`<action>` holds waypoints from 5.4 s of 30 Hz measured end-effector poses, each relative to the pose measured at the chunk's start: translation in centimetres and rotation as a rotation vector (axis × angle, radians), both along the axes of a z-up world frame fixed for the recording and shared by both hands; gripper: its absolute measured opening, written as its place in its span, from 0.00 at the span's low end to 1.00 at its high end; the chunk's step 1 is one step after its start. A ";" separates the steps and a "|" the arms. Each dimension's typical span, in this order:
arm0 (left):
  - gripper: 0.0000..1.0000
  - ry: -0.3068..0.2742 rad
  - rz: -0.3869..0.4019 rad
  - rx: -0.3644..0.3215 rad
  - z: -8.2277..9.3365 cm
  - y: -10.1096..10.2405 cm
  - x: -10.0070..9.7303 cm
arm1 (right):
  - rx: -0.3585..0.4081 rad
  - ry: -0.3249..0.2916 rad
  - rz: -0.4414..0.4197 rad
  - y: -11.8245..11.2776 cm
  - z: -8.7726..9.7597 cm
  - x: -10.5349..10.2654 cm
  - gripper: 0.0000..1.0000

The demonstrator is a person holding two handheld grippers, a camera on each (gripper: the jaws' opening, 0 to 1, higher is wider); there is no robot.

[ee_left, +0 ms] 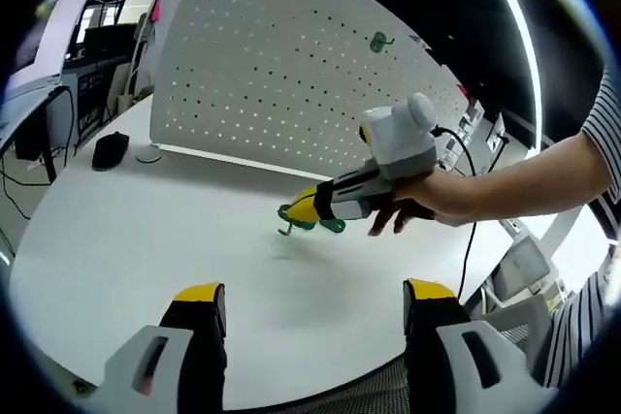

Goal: Insert the hook assembly into the mounting plate slot until the hook locks in place.

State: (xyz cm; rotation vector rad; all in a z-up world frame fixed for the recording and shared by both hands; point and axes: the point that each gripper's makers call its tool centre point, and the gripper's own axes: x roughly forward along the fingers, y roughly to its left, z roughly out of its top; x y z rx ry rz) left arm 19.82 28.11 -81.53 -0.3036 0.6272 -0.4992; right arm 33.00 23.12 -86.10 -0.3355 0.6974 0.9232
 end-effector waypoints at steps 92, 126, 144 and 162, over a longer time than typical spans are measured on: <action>0.06 0.075 -0.039 -0.365 11.1 -5.6 2.4 | 0.502 -0.264 -0.356 -1.8 16.9 -9.7 0.00; 0.01 -0.046 -0.127 -0.149 11.6 -6.8 2.6 | 0.522 -0.282 -0.377 -3.6 18.5 -9.6 0.00; 0.01 -0.183 -0.074 -0.004 12.9 -6.4 4.6 | 0.323 -0.314 -0.489 -10.3 15.6 -11.4 0.24; 0.01 -0.330 0.041 0.132 15.0 -4.8 8.4 | 0.136 -0.246 -0.534 -13.6 10.1 -14.0 0.62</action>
